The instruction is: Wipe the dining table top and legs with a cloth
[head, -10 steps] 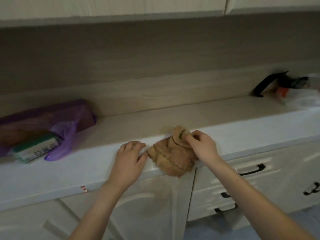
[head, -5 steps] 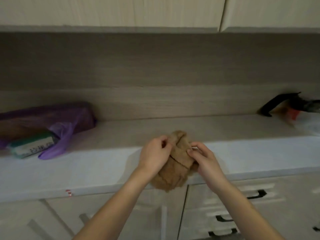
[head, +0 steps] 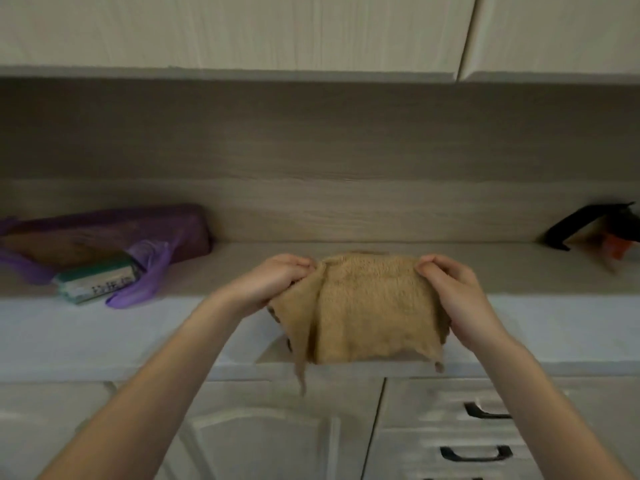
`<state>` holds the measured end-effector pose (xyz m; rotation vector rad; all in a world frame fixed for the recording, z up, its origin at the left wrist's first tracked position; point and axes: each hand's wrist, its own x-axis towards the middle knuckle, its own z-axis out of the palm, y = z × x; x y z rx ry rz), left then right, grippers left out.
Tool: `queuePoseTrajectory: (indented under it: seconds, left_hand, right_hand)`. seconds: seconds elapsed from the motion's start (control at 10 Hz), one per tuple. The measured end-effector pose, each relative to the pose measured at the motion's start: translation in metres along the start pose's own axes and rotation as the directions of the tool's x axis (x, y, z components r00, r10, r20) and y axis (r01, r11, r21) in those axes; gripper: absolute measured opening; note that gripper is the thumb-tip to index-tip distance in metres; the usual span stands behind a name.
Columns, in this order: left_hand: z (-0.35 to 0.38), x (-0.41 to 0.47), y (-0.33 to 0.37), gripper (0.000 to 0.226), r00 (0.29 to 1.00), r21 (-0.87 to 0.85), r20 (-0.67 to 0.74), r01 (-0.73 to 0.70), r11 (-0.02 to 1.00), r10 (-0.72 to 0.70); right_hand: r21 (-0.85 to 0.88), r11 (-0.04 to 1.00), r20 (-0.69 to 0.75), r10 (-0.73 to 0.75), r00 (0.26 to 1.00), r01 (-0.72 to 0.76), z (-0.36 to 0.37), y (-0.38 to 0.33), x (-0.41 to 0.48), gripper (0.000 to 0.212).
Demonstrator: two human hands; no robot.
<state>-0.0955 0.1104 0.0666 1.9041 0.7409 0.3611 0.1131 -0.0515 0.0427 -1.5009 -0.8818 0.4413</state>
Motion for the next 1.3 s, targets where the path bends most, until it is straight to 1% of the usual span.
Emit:
queuePoseTrajectory:
  seconds: [0.1,0.2,0.3,0.4,0.5,0.6,0.7,0.8,0.9,1.0,1.1,1.2,1.3]
  left_hand:
    - [-0.008,0.028,-0.024,0.014,0.996,0.478,-0.091,0.047,0.877,-0.003]
    - [-0.004,0.045,-0.046,0.015,0.985,0.628,-0.146,0.023,0.778,0.089]
    - [-0.006,0.051,-0.05,0.014,0.942,0.736,-0.123,-0.124,0.665,0.312]
    - [0.002,0.05,-0.049,0.031,0.893,0.867,-0.165,-0.071,0.493,0.418]
    - [0.03,0.034,-0.045,0.04,0.928,0.866,-0.207,0.026,0.499,0.311]
    - [0.05,0.019,-0.049,0.043,0.97,0.843,-0.127,-0.005,0.538,0.207]
    - [0.054,0.013,-0.058,0.056,0.994,0.859,-0.008,-0.05,0.509,0.112]
    - [0.048,0.025,-0.07,0.06,0.995,0.85,0.003,-0.056,0.524,0.102]
    - [0.039,0.052,-0.078,0.062,0.994,0.848,-0.009,-0.051,0.527,0.111]
    - [0.034,0.079,-0.081,0.059,0.992,0.845,-0.032,-0.037,0.534,0.12]
    - [0.03,0.095,-0.082,0.061,0.993,0.835,-0.039,-0.027,0.55,0.109]
    - [0.024,0.102,-0.076,0.062,0.997,0.822,-0.013,-0.037,0.568,0.083]
    - [0.021,0.076,-0.058,0.063,0.995,0.779,-0.002,-0.061,0.624,0.1]
  right_hand:
    - [-0.31,0.951,0.027,0.002,1.0,0.006,0.003,0.025,0.03,0.01]
    - [-0.462,0.887,0.062,0.017,0.998,0.013,0.011,0.049,0.044,0.011]
    - [-0.429,0.9,0.005,-0.089,0.996,0.082,0.014,0.046,0.044,0.016]
    - [-0.533,0.834,-0.043,-0.2,0.979,0.147,0.013,0.042,0.042,0.034]
    - [-0.78,0.563,0.131,-0.279,0.951,0.273,0.019,0.055,0.034,0.044]
    - [-0.718,0.531,0.361,-0.271,0.892,0.451,0.034,0.06,0.017,0.046]
    - [-0.68,0.502,0.55,-0.132,0.825,0.534,0.049,0.062,0.015,0.052]
    - [-0.739,0.466,0.585,0.087,0.806,0.486,0.053,0.064,0.03,0.053]
    - [-0.767,0.447,0.574,0.158,0.803,0.461,0.057,0.065,0.053,0.051]
    - [-0.775,0.465,0.552,0.168,0.817,0.428,0.062,0.07,0.078,0.05]
    - [-0.766,0.502,0.555,0.202,0.807,0.401,0.066,0.071,0.098,0.05]
    - [-0.732,0.576,0.549,0.182,0.816,0.364,0.065,0.07,0.106,0.05]
    - [-0.471,0.861,0.335,-0.027,0.942,0.192,0.057,0.057,0.085,0.035]
